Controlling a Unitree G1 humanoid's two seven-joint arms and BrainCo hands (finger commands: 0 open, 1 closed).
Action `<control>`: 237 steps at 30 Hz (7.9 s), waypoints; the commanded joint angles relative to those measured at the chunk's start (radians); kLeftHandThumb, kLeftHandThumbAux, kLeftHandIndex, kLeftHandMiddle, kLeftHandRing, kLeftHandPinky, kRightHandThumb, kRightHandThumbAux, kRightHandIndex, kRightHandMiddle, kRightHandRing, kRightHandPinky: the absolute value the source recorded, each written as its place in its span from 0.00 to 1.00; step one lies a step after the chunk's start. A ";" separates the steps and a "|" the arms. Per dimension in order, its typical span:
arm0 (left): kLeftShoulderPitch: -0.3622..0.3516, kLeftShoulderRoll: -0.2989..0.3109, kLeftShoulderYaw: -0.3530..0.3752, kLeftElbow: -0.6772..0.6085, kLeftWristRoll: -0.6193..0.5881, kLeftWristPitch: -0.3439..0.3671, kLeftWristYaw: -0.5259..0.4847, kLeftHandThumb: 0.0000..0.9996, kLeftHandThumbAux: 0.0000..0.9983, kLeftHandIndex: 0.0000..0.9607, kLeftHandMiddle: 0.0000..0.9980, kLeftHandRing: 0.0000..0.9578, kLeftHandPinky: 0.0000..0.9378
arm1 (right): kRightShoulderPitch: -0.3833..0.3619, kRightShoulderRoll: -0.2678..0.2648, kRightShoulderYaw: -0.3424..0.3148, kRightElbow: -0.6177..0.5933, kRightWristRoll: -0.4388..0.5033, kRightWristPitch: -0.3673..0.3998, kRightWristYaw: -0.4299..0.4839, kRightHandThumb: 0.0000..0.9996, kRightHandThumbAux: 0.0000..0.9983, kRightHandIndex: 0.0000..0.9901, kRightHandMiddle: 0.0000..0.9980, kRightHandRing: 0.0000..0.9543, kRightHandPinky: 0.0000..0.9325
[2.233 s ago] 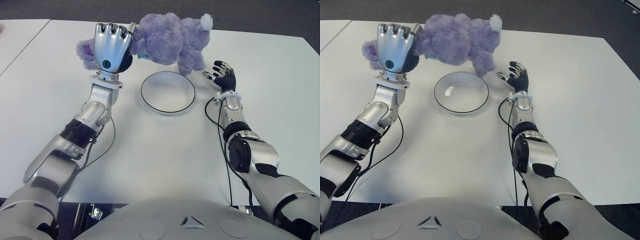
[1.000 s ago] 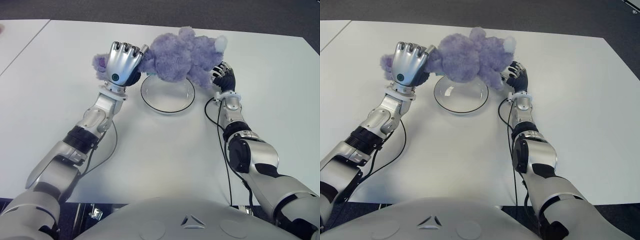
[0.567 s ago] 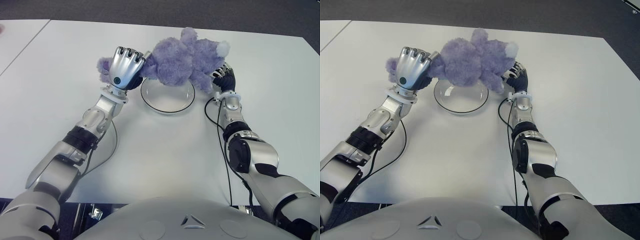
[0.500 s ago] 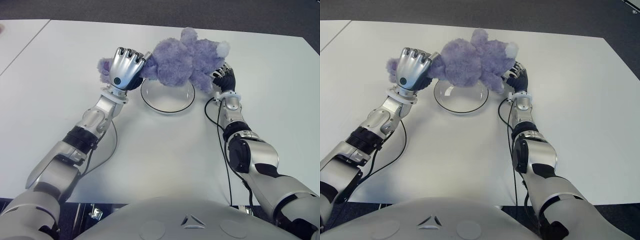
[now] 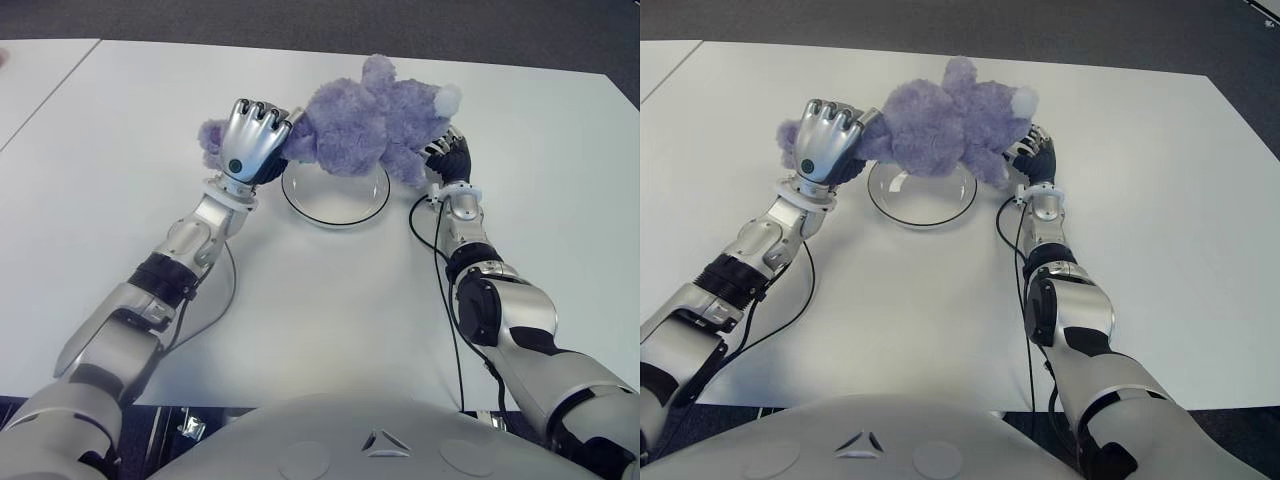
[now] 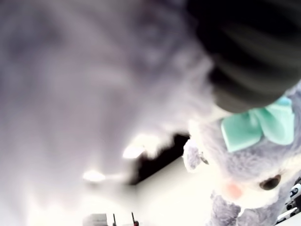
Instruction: Put the doll into the plate.
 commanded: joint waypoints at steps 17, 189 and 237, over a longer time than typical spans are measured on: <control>0.025 -0.049 -0.015 0.088 0.084 0.133 0.157 0.40 0.66 0.47 0.73 0.76 0.75 | 0.201 0.079 -0.014 0.135 0.014 0.123 0.012 0.10 0.91 0.26 0.23 0.22 0.26; -0.326 -0.100 0.711 0.987 -0.969 -0.385 -0.812 0.00 0.46 0.00 0.02 0.00 0.00 | 0.202 0.077 0.036 0.138 -0.012 0.134 -0.034 0.54 0.94 0.16 0.22 0.22 0.24; -0.258 -0.279 0.869 0.993 -1.077 -0.303 -0.859 0.00 0.48 0.00 0.01 0.00 0.00 | 0.203 0.076 -0.056 0.134 0.056 0.119 0.024 0.68 0.96 0.19 0.22 0.22 0.24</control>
